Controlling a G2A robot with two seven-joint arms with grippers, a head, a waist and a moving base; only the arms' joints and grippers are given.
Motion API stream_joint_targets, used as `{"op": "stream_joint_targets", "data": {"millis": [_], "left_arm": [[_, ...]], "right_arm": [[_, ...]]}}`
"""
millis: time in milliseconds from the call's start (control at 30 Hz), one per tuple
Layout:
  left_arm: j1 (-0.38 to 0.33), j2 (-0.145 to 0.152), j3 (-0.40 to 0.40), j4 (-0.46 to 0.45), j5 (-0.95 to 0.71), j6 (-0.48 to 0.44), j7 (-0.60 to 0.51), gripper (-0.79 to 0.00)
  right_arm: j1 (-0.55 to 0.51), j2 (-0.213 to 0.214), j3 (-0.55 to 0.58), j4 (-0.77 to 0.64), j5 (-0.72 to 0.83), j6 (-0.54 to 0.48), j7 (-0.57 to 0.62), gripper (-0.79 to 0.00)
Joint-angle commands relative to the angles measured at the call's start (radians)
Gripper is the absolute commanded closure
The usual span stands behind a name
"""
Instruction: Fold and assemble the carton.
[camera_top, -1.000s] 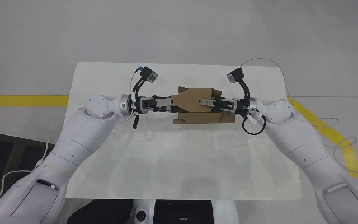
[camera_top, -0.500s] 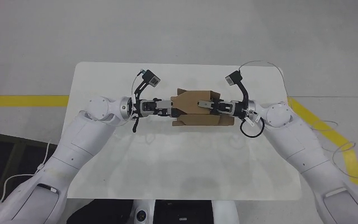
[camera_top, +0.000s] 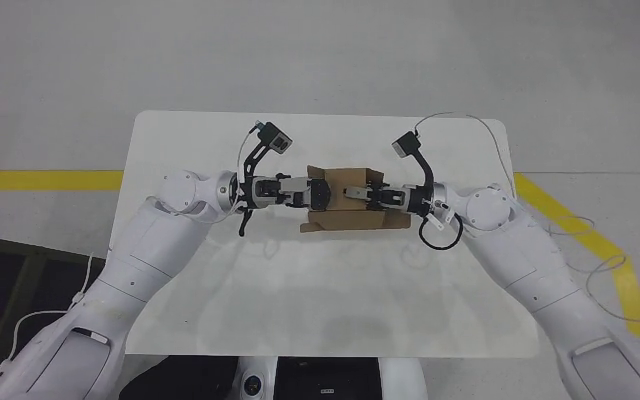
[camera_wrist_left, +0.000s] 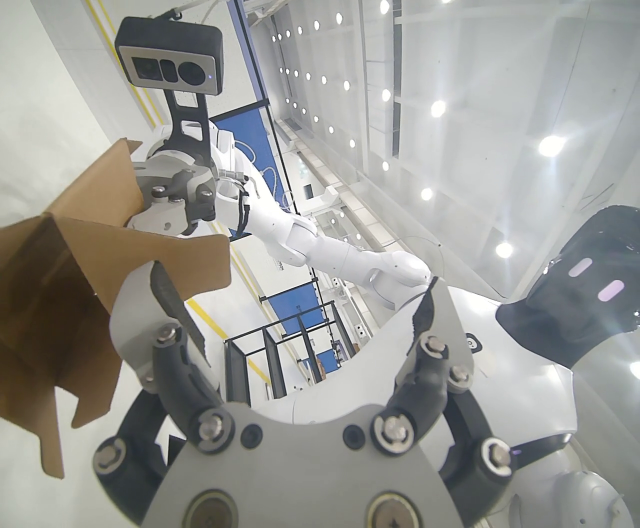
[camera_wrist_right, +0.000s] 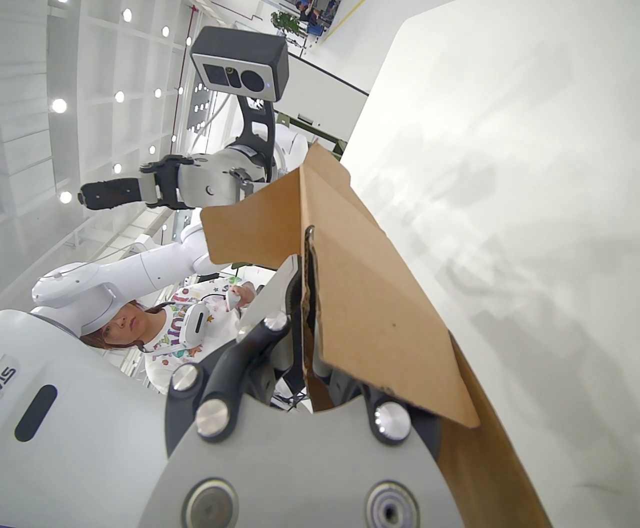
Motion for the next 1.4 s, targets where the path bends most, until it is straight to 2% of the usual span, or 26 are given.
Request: {"op": "stream_joint_targets", "data": {"millis": [0,333,533,933,1367], "left_arm": [[-0.003,-0.005,0.005,0.002,0.003,0.002,-0.003,-0.785],[-0.013,-0.026,0.009,0.006,0.023,0.016,-0.021,-0.785],[-0.007,-0.031,-0.016,0.019,0.015,0.008,-0.011,-0.785],[0.051,-0.023,-0.105,0.032,0.016,0.012,0.036,-0.785],[0.07,-0.015,-0.174,0.061,0.079,0.042,0.065,-0.785]], "right_arm": [[0.0,-0.004,-0.001,-0.003,0.0,0.002,0.003,0.0],[0.006,-0.022,0.002,-0.007,-0.01,0.005,0.022,0.0],[0.002,-0.027,0.018,0.003,-0.005,0.0,0.029,0.0],[-0.02,-0.024,0.073,0.005,0.012,-0.007,0.067,0.0],[-0.032,-0.04,0.059,-0.027,0.037,0.002,0.142,0.0]]}}
